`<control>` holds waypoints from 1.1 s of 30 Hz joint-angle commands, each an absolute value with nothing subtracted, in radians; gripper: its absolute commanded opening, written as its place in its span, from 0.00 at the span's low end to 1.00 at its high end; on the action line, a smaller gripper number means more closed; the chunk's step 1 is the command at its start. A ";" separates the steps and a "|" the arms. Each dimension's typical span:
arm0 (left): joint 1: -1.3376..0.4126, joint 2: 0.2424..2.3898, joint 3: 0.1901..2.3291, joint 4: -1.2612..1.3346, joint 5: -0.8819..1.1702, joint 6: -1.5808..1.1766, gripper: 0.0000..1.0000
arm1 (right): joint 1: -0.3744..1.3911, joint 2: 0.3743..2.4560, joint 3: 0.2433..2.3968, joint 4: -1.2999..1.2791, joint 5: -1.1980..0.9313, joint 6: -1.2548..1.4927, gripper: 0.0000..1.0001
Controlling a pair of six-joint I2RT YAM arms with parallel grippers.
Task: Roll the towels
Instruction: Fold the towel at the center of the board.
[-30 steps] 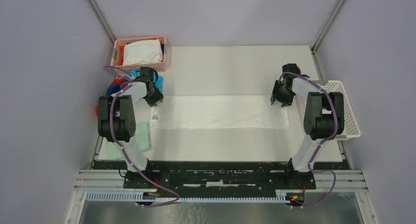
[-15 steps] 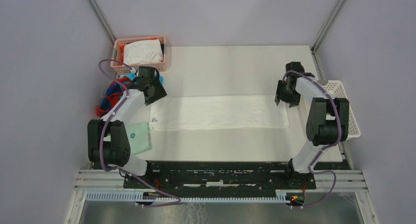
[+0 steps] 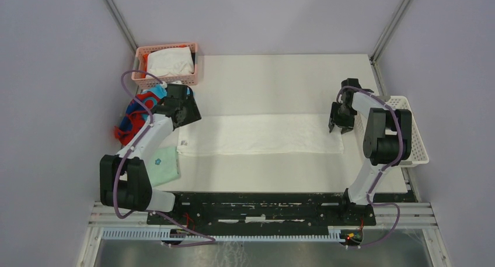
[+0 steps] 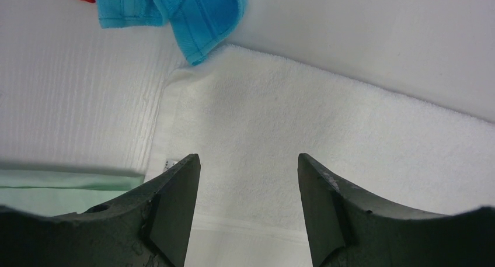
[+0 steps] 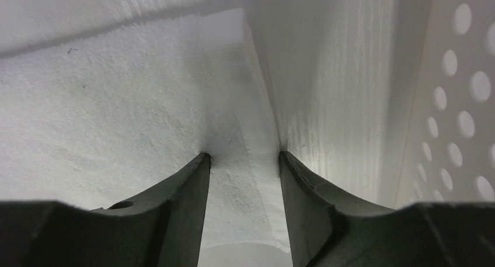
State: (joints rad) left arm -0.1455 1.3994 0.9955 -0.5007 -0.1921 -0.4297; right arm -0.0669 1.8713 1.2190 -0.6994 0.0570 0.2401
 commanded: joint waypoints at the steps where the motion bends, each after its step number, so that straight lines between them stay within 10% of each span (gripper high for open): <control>1: -0.154 1.354 1.003 -0.490 -0.201 -0.376 0.70 | -0.066 1.952 1.197 -0.735 -0.050 0.242 0.52; 9: -0.163 1.331 0.998 -0.484 -0.182 -0.375 0.70 | -0.066 1.898 1.213 -0.760 -0.035 0.247 0.01; 26: -0.177 1.275 0.940 -0.521 -0.099 -0.410 0.71 | -0.021 1.660 1.499 -0.951 0.587 0.219 0.00; 33: -0.176 1.310 0.908 -0.505 -0.024 -0.449 0.70 | 0.209 1.648 1.591 -1.014 0.448 0.233 0.01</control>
State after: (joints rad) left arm -0.1761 1.2995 0.9157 -0.5232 -0.0898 -0.4297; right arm 0.0807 1.6848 1.5002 -0.9604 0.5064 0.2180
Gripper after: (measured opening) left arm 0.703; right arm 0.025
